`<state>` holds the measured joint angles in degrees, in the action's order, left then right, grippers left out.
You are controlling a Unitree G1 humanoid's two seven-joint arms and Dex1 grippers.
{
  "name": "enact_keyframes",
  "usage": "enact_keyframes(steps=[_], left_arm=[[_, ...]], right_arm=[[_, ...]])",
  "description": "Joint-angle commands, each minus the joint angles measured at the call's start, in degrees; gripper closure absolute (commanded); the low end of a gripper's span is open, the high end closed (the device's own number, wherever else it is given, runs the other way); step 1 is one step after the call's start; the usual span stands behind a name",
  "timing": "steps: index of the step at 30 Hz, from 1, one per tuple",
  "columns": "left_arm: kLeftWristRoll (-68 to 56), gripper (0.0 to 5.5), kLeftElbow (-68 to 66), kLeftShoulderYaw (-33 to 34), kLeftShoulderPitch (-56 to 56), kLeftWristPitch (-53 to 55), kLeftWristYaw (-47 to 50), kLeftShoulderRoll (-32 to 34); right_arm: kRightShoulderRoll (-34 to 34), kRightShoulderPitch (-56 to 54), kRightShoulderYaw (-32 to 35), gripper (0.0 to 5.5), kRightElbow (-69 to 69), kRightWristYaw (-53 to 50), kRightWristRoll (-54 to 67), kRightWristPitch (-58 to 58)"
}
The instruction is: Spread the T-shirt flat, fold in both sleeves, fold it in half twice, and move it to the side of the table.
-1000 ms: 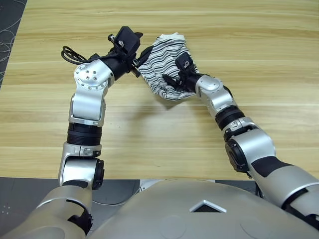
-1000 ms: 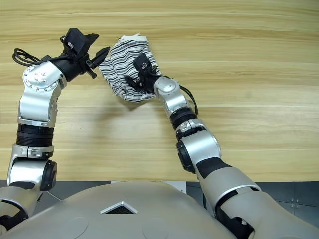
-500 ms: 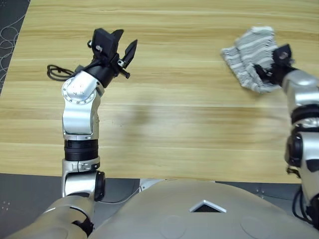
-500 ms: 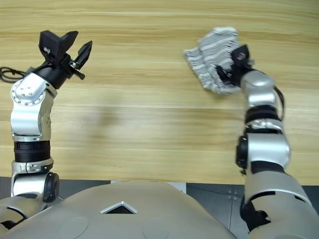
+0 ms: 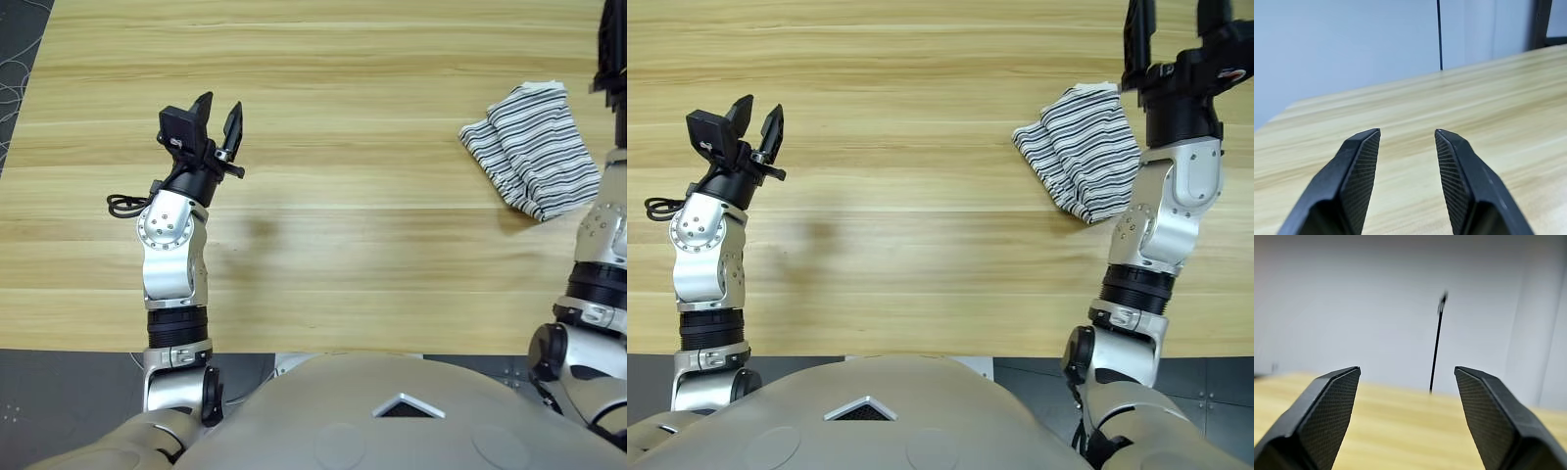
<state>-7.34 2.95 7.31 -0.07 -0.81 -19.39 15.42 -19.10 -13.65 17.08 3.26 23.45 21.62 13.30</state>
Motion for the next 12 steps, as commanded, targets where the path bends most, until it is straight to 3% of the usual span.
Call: enact_keyframes(steps=[1,5,12], left_arm=[[1.5,3.43,-1.3,0.9,1.3,-5.4,3.2,-1.7],[3.2,3.43,-3.5,0.4,2.5,-11.4,6.0,-3.8],[7.4,3.43,-8.7,-2.3,5.2,-27.4,7.3,-5.4]], right_arm=[[5.6,6.4,-5.0,1.94,0.6,-1.2,-2.4,-1.0],[10.4,9.5,-8.4,1.94,5.4,-3.0,-4.8,-0.5],[14.2,16.3,-11.1,1.94,8.2,-7.4,-13.1,11.6]])
